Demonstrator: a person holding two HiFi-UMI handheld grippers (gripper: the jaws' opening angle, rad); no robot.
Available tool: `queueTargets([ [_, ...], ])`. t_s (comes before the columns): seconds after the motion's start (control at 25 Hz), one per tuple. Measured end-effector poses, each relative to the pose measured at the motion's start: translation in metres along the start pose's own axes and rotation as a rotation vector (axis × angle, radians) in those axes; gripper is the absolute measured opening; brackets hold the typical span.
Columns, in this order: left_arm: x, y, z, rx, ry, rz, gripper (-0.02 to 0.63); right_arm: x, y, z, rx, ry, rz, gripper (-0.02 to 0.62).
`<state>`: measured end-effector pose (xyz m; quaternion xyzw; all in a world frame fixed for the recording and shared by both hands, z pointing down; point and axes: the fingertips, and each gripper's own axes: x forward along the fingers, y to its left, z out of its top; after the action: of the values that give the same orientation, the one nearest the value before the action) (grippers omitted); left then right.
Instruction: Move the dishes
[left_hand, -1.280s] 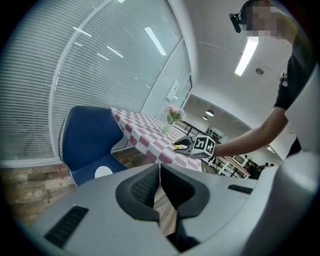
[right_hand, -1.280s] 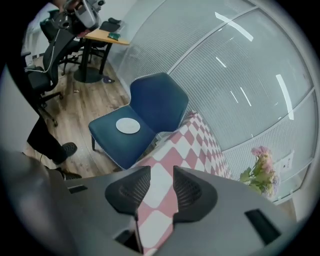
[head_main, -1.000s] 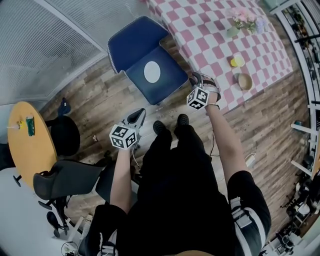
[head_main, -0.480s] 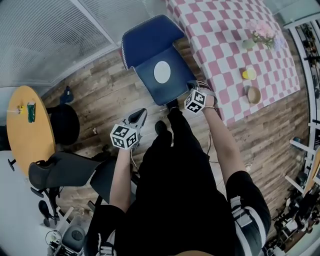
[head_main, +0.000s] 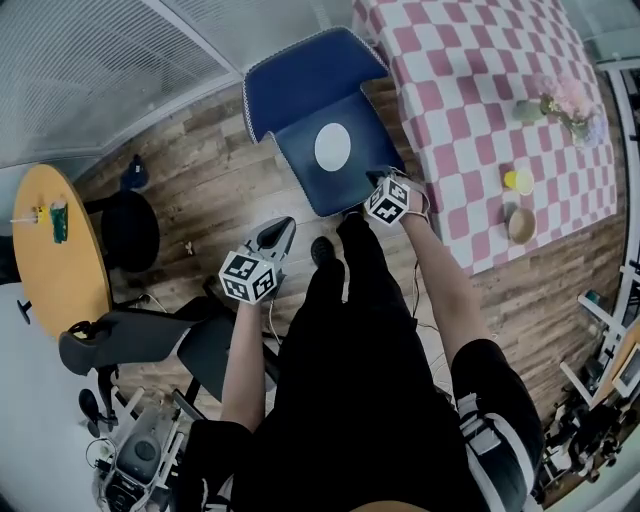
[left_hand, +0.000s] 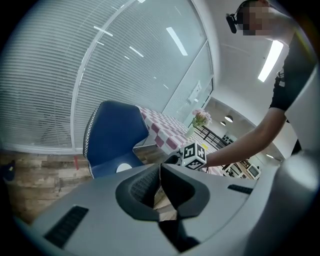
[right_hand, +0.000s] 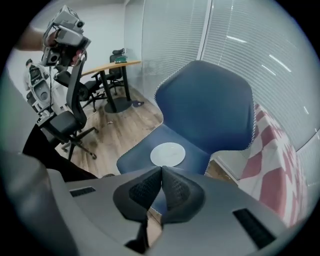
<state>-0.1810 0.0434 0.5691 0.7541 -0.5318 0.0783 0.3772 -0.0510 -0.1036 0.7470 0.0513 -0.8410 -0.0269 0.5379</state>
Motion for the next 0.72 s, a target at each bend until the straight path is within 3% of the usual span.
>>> queueTargets([
  [0.36,0.071,0.037,0.001,-0.059,0.031,0.0,0.028,0.094,-0.026,-0.015,0.073,0.027,0.104,0.029],
  [0.72,0.124,0.067,-0.027,-0.071,0.09,-0.018,0.028,0.182,-0.043,-0.036,0.343,-0.013,0.179,0.038],
])
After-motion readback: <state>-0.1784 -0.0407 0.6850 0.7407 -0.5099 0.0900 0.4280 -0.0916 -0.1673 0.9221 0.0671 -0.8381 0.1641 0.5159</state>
